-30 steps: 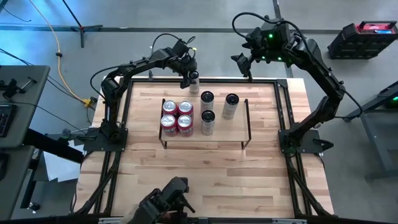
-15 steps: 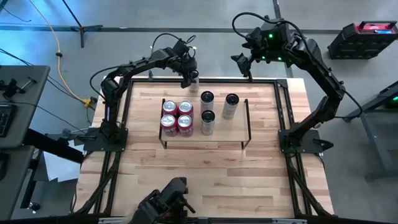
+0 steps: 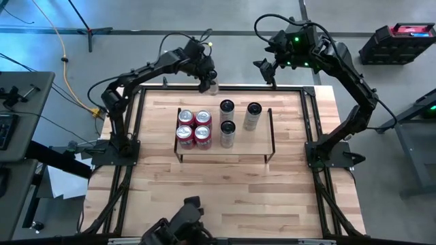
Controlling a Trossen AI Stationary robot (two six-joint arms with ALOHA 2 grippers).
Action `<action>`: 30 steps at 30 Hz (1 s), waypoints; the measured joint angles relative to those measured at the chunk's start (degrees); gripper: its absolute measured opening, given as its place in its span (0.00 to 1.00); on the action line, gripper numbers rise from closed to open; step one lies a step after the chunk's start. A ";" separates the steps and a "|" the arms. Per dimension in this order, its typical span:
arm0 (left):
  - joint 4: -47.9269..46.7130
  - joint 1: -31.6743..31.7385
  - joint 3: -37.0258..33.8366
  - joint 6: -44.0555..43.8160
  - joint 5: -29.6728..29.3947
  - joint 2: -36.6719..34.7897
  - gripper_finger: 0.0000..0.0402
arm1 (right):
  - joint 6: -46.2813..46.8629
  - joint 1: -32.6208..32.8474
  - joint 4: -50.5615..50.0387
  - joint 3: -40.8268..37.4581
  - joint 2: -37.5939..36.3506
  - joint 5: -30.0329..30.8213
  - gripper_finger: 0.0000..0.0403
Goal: Place canned beverage on shelf
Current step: Put the white yellow soda can on the shelf aligned with the other white yellow soda can
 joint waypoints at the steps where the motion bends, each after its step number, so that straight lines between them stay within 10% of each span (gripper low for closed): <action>1: -0.08 -0.04 0.00 -0.87 0.04 -0.51 0.60 | -0.04 0.01 -0.01 0.00 0.00 0.00 0.82; 16: 2.30 -0.29 0.02 -20.30 -2.83 -9.08 0.60 | -4.87 0.02 0.04 0.00 0.00 -0.02 0.82; 30: 7.35 -0.34 0.09 -55.65 -10.23 -22.11 0.60 | -21.22 6.23 11.94 0.02 2.41 -3.16 0.82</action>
